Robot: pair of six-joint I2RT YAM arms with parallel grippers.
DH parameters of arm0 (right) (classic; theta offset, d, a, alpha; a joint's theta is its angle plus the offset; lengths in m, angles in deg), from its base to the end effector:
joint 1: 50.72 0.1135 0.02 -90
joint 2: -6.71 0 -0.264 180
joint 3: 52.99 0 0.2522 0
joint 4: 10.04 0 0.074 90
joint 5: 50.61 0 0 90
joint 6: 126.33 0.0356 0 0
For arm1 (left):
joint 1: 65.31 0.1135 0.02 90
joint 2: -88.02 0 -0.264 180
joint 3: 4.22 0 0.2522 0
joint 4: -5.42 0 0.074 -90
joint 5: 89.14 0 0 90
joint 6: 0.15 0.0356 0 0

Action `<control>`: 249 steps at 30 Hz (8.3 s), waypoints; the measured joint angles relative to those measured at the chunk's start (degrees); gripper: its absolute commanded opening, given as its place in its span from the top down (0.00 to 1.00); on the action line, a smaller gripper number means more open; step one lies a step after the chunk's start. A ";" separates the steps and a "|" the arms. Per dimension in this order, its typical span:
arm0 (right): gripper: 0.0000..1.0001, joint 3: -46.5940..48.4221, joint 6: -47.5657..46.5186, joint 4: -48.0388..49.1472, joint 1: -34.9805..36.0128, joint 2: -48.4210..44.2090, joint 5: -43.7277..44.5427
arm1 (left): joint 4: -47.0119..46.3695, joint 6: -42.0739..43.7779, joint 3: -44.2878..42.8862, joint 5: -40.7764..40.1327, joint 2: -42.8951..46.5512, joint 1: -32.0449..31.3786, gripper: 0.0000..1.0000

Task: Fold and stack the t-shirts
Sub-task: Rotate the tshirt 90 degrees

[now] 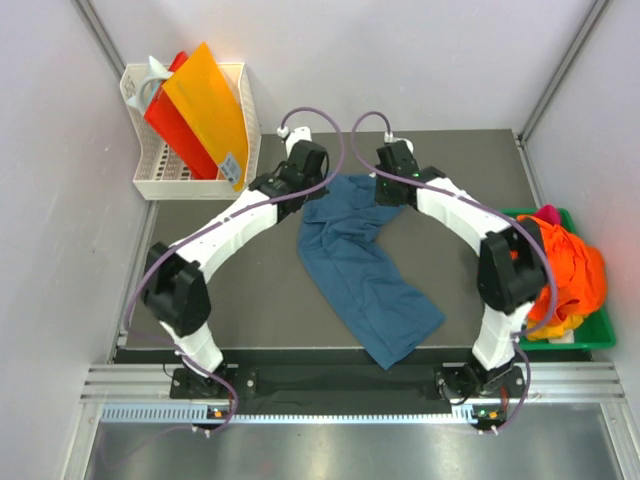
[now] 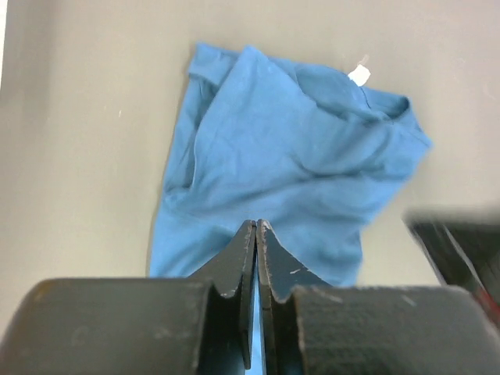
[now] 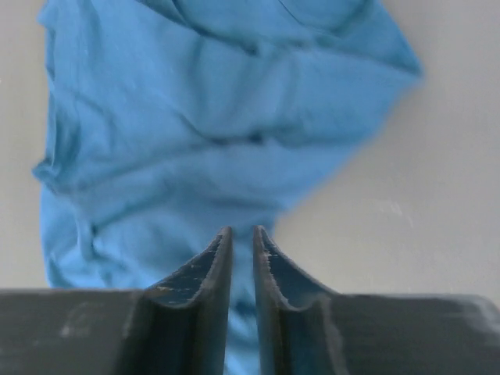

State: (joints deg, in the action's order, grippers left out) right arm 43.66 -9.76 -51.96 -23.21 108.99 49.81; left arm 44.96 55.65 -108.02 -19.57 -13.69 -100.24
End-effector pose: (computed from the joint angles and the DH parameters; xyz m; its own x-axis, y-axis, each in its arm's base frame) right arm 0.3584 0.1794 0.2663 -0.7401 0.1106 -0.6634 -0.0167 0.9831 0.1825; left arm 0.3439 -0.2251 0.3159 -0.5862 -0.2331 -0.7759 -0.0243 0.9624 -0.2707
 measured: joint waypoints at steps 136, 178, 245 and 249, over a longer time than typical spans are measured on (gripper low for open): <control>0.81 -39.60 16.04 -6.51 19.15 -35.76 9.03 | 1.27 -18.95 38.21 16.63 8.22 -23.96 0.97; 0.69 -34.88 9.42 -2.84 14.27 -30.47 10.36 | 13.55 -9.22 25.92 9.33 7.43 -25.77 0.77; 1.00 4.28 -1.05 1.53 1.95 0.20 1.07 | 34.23 -16.41 39.89 9.18 17.99 -15.19 0.84; 1.00 17.90 -2.27 -0.98 0.31 13.27 -0.42 | 34.25 -16.41 39.89 9.18 17.99 -15.19 0.84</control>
State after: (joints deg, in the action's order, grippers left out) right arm 61.56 -12.04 -52.95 -22.91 122.26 49.39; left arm 79.21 39.24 -68.13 -10.39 4.29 -115.43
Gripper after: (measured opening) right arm 0.005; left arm 0.160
